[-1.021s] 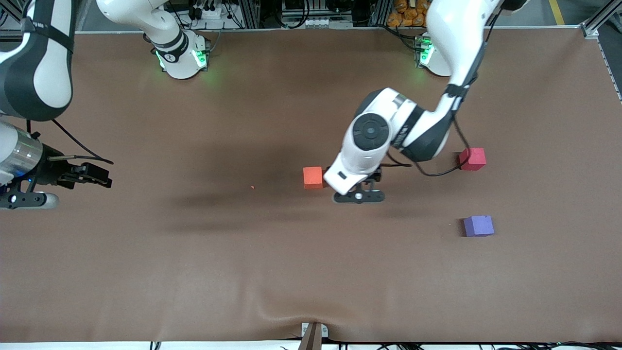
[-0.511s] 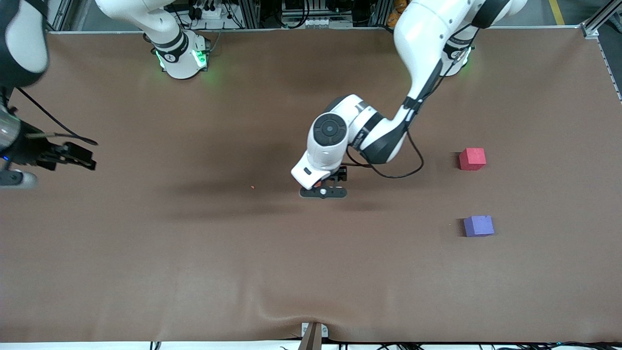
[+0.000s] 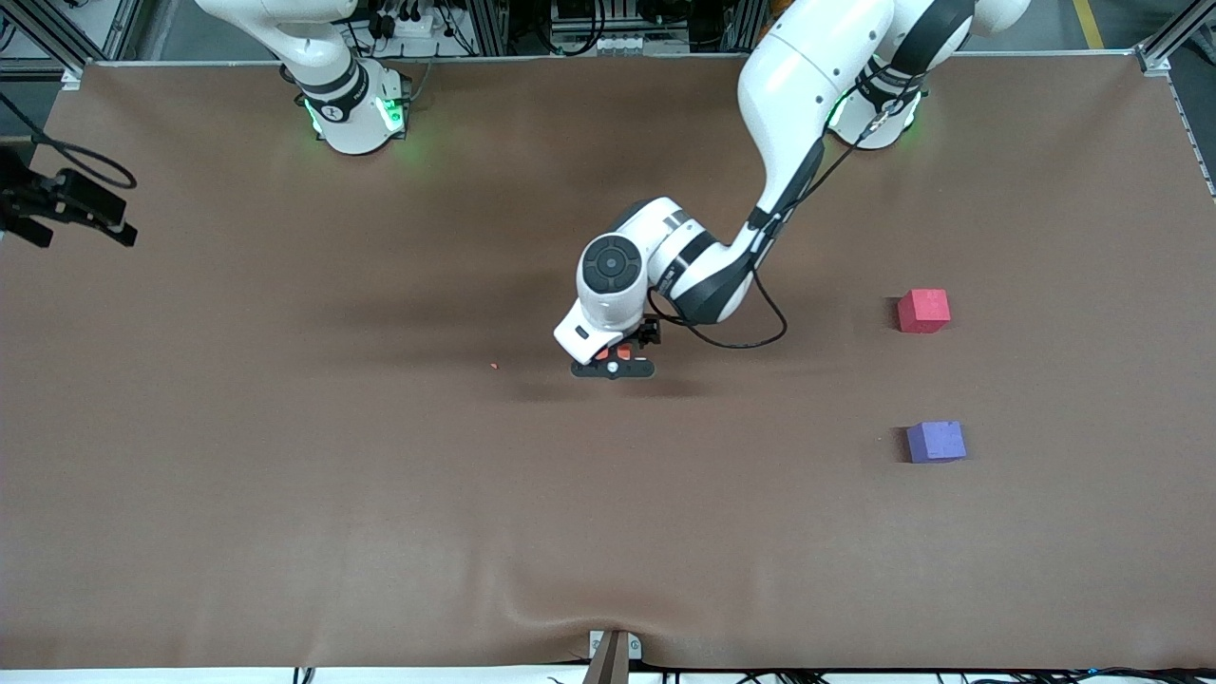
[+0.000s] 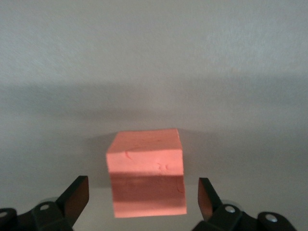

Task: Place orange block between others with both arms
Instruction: 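Carry the orange cube with the left gripper toward the pink cube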

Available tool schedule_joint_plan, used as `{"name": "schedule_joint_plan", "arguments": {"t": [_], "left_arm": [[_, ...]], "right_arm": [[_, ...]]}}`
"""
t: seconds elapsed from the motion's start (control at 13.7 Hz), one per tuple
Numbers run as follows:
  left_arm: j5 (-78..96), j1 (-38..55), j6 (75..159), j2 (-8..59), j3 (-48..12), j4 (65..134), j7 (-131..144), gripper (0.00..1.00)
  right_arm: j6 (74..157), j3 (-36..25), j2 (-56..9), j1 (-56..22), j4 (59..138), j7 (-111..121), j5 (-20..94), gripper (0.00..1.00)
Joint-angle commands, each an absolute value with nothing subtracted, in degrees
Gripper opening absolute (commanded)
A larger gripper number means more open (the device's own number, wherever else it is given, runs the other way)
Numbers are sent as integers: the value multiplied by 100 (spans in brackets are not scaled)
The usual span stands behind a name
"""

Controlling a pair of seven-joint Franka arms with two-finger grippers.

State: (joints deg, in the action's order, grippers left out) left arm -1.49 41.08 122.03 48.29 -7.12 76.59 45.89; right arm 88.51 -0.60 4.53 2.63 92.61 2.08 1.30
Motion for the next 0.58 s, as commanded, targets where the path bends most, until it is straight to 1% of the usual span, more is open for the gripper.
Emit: {"name": "schedule_joint_plan", "arguments": {"t": [0.0, 0.07, 0.15, 0.22, 0.29, 0.36, 0.44, 0.51], "left_arm": [[-290, 4219, 12234, 4939, -624, 7532, 4729, 100], [-299, 4219, 12234, 4966, -624, 7532, 4694, 100], [-351, 4210, 12234, 4975, -624, 7541, 4685, 98], [-421, 4210, 12234, 4983, -624, 7541, 4693, 87], [-413, 4210, 12234, 5027, -624, 7541, 4719, 72], [-413, 4201, 12234, 5036, -624, 7541, 4728, 55], [-413, 4210, 12234, 5036, -633, 7541, 4755, 32], [-404, 4210, 12226, 5027, -624, 7541, 4755, 13]], "right_arm": [[8816, 141, 554, 457, 9396, -61, 0, 100], [8746, 141, 545, 448, 9343, -122, 0, 100], [8702, 158, 519, 440, 9256, -149, 0, 100], [8675, 158, 501, 413, 9211, -167, 0, 100], [8675, 167, 492, 396, 9202, -193, 17, 100], [8684, 167, 492, 396, 9202, -202, 18, 100], [8675, 167, 492, 396, 9202, -202, 26, 100], [8631, 167, 492, 396, 9211, -202, 26, 100]]}}
